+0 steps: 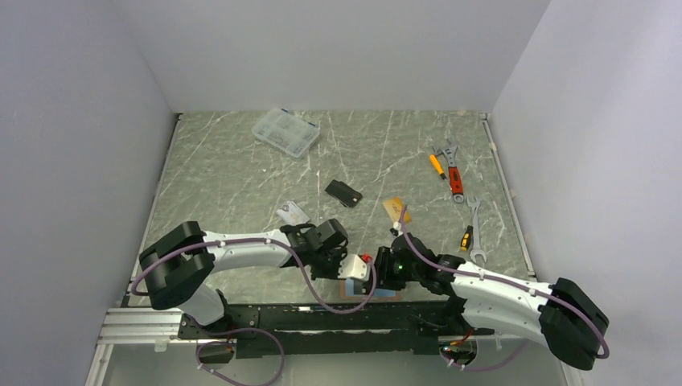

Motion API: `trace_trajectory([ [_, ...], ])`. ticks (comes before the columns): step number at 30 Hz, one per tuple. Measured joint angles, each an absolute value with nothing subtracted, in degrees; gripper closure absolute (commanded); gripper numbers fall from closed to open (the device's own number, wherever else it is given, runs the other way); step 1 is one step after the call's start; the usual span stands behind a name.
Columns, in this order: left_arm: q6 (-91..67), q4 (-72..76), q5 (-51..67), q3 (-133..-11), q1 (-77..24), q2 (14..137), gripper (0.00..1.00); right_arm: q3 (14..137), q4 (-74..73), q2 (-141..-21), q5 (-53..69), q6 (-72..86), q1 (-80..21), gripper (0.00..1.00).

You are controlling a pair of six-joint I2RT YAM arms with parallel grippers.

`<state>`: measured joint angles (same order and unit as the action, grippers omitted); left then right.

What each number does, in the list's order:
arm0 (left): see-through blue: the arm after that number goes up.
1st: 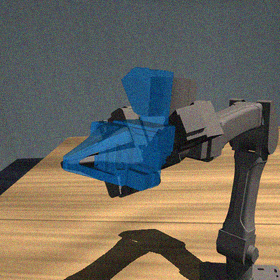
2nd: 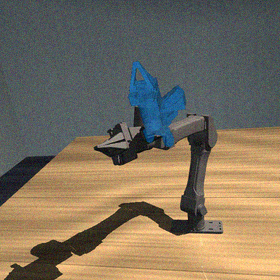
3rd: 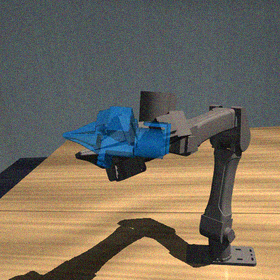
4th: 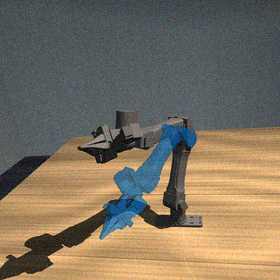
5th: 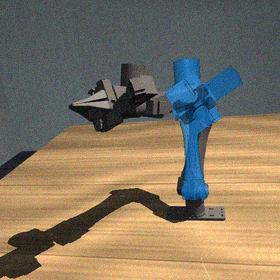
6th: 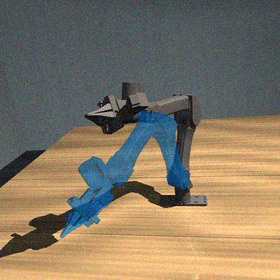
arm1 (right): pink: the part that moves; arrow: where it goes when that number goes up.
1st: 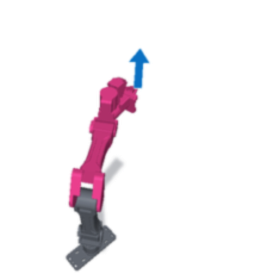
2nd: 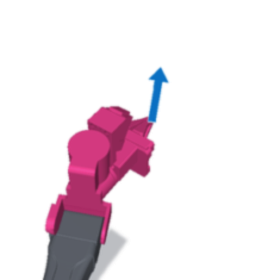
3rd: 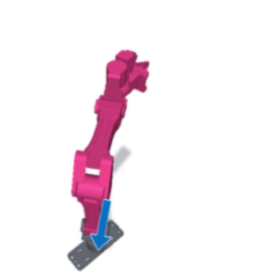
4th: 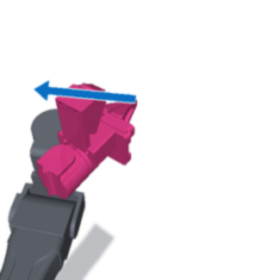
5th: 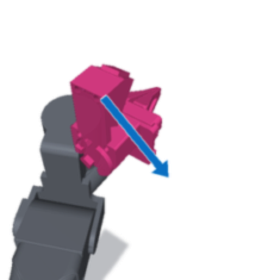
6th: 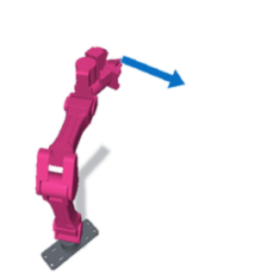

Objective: Put the credit cards into the card holder
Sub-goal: Insert the credit card into the card holder.

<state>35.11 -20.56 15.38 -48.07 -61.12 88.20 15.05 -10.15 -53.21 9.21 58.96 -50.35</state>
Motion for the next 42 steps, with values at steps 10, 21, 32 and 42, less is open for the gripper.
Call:
trace_trajectory([
  [10, 35.09, -19.75, 15.35, -45.95, -62.98, 87.77, 1.00, 16.82, -4.95, -60.01, 9.98, 58.96, -52.05, 0.58],
  [21, 35.09, -19.62, 15.77, -45.95, -60.23, 86.21, 1.00, 20.97, -3.79, -64.73, 10.50, 55.75, -53.56, 0.58],
  [32, 35.07, -19.55, 17.34, -45.95, -57.49, 85.21, 1.00, 19.55, -7.57, -54.39, 9.04, 55.07, -50.74, 1.00],
  [42, 35.09, -19.00, 17.74, -45.98, -60.14, 87.18, 1.00, 16.71, -7.70, -58.57, 9.34, 55.29, -50.70, 1.00],
])
